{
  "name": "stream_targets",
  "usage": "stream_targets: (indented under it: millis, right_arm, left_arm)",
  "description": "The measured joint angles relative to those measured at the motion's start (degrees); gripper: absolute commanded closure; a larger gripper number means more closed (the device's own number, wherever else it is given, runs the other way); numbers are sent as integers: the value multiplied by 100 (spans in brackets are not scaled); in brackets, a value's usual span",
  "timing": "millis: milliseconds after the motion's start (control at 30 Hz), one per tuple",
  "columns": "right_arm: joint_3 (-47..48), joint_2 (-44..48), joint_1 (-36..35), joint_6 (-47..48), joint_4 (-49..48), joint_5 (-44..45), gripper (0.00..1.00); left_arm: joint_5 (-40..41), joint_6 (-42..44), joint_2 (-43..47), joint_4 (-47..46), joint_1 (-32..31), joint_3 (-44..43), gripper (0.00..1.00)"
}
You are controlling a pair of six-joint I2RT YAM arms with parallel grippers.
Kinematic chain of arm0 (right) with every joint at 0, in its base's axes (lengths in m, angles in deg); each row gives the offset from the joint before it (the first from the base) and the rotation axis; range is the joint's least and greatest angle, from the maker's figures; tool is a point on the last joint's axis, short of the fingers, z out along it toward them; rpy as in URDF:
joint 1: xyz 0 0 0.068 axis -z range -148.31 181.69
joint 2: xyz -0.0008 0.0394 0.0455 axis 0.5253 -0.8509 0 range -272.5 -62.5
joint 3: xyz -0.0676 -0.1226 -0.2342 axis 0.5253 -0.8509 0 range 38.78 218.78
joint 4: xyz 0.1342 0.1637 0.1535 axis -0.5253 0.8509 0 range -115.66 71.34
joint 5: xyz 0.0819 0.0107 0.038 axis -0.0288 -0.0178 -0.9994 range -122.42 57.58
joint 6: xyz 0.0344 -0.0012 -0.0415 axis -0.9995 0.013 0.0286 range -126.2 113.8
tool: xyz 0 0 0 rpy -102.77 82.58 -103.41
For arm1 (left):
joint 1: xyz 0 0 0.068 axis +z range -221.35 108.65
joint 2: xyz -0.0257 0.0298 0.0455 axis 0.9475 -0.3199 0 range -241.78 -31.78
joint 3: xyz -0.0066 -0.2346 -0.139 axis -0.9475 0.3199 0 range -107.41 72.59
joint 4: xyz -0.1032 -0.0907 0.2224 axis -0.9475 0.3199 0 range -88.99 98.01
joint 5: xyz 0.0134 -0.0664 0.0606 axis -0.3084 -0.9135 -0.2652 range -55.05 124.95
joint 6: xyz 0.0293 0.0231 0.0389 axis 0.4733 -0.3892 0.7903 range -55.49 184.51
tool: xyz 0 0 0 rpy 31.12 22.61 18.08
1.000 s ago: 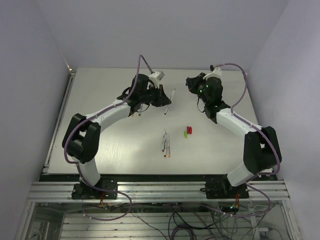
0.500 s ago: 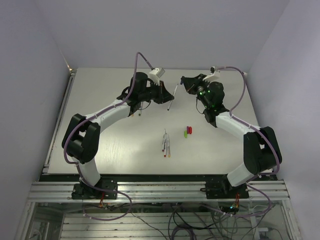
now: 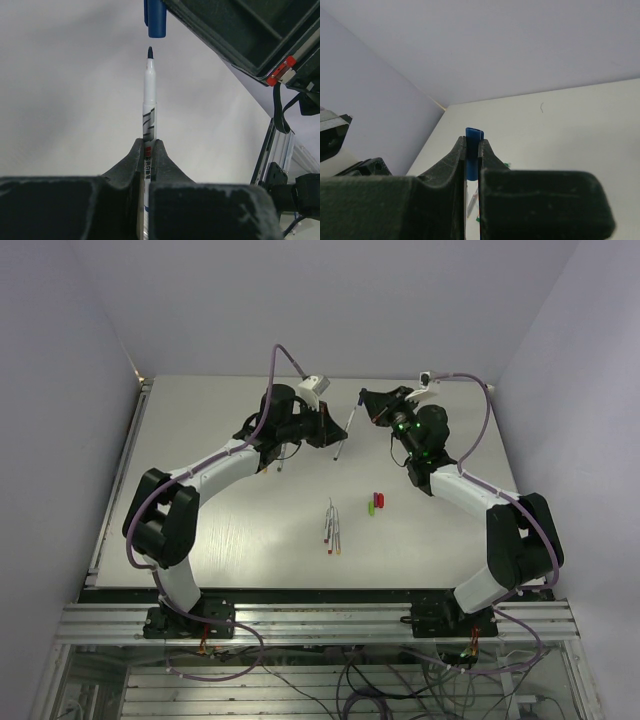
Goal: Insert the pens into the pen caps
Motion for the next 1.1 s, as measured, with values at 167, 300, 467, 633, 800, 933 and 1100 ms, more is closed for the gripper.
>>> stream_targets:
  millis: [167, 300, 467, 633, 800, 933, 1100]
  right_arm:
    - [0, 0, -4, 0, -39, -2, 100]
    - [0, 0, -13, -9, -42, 0, 100]
    - [0, 0, -61, -61, -85, 0, 100]
    - [0, -2, -136, -87, -140, 0, 100]
    - [0, -7, -212, -85, -162, 0, 100]
    - [0, -7, -238, -66, -164, 2, 100]
    - [0, -7, -247, 39, -162, 44, 100]
  left_arm:
    - [17, 35, 44, 2, -9, 0, 93]
    - [20, 37, 46, 2, -11, 0, 93]
    - [20, 35, 46, 2, -15, 0, 93]
    - [20, 35, 46, 2, -26, 0, 93]
    - [44, 31, 46, -4, -26, 0, 93]
    - [74, 31, 52, -22, -26, 0, 93]
    - [85, 33, 61, -20, -26, 2, 93]
